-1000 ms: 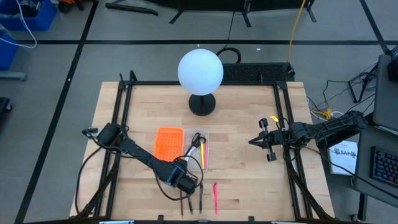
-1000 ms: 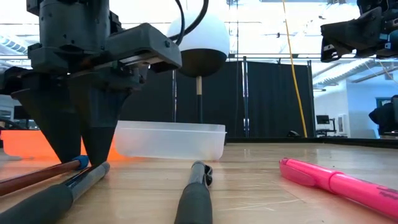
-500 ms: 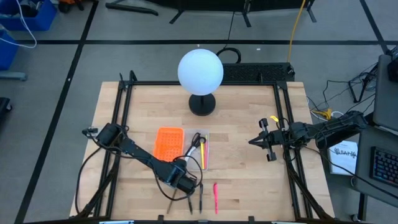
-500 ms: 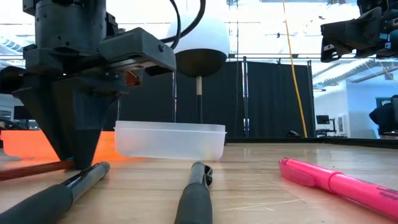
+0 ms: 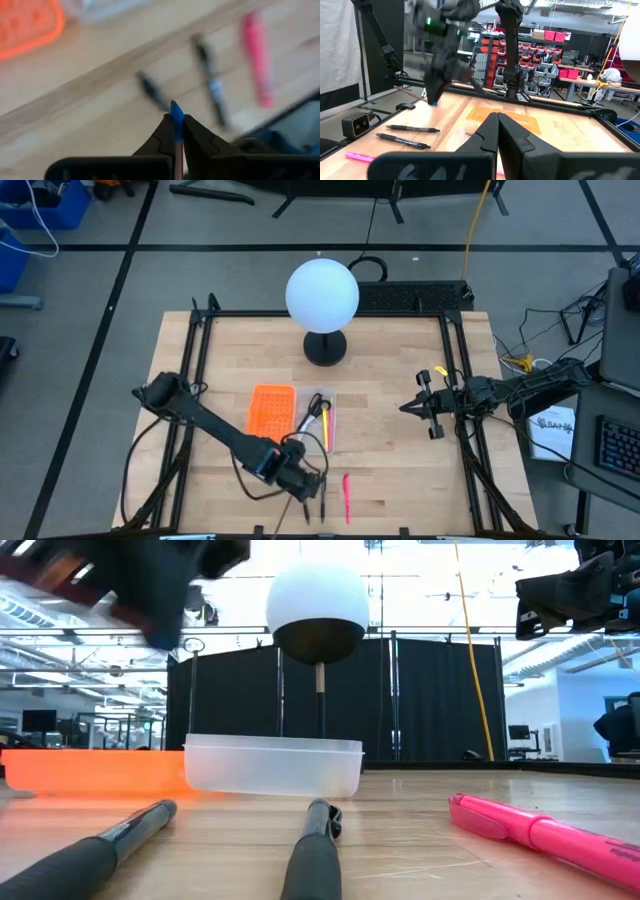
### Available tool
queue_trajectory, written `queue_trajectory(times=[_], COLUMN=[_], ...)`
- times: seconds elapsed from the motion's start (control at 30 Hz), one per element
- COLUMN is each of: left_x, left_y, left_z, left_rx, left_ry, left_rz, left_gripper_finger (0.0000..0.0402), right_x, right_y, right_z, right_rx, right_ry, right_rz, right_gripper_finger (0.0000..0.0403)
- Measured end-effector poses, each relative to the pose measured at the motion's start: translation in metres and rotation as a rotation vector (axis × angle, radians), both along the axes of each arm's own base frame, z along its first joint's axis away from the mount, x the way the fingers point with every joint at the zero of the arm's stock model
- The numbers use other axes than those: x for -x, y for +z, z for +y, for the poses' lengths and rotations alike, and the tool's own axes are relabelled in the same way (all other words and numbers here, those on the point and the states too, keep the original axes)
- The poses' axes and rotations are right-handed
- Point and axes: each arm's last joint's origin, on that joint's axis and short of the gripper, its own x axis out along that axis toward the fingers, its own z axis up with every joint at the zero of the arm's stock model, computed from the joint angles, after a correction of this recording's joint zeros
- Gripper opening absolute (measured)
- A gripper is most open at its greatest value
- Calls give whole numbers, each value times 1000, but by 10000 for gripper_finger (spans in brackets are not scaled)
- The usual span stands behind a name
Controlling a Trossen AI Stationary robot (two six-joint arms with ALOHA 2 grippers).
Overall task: Pick & place school supplies into a supply box
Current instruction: Put the brown pencil into the orange supply box
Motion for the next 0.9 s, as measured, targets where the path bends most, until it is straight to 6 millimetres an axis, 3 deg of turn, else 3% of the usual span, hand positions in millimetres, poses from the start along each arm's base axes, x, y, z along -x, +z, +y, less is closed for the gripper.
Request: queue_trajectory(times=[0.1,0.2,0.27,0.5,0.77,0.9], left_x=[0,-1,-6,-25,-35,-44], left_y=[30,60,69,67,60,43], left_z=[12,36,57,125,176,196], left_rx=[-74,-129,-146,-206,-259,-239], left_ry=[21,67,114,121,125,120], left_rz=[-21,-20,-2,38,78,128], left_gripper_finger=[18,18,20,18,18,18], right_x=[0,0,0,0,0,0], right_y=[0,1,1,1,0,0], right_z=[0,0,0,0,0,0], right_rx=[0,-3,-4,-4,-2,5], right_ry=[0,0,0,0,0,0], right_rz=[-1,-9,-10,-7,-2,-1], right_gripper_finger=[0,0,0,0,0,0])
